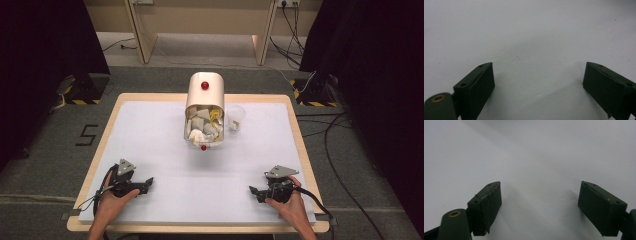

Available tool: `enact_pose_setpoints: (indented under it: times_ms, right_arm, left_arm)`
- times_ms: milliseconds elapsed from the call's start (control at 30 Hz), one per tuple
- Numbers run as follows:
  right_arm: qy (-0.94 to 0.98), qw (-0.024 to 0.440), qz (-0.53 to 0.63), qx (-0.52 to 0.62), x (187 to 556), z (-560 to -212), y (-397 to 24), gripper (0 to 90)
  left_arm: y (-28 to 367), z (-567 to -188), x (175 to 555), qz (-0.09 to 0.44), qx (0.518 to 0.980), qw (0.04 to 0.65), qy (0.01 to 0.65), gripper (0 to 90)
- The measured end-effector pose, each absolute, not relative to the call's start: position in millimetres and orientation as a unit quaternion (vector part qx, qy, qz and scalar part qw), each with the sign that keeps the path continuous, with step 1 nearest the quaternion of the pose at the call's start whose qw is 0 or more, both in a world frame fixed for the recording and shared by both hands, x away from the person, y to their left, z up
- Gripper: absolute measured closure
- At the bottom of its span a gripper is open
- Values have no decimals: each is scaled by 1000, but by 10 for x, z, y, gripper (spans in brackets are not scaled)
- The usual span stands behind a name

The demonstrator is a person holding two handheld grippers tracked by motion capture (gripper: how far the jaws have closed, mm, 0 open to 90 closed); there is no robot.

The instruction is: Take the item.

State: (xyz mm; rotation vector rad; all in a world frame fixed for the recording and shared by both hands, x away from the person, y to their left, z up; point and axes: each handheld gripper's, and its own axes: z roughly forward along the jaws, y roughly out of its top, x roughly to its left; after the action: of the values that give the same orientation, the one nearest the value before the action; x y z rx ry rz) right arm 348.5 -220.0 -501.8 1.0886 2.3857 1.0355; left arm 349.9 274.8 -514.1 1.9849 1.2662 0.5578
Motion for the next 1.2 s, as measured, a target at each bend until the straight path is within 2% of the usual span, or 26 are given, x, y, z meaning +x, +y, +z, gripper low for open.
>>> enact_pose_setpoints:
  times_ms: [1200]
  right_arm:
    - [840,168,360,371,3469,-5038,-2192,171]
  left_arm:
    - [2749,-5141,3499,216,767,353,490,94]
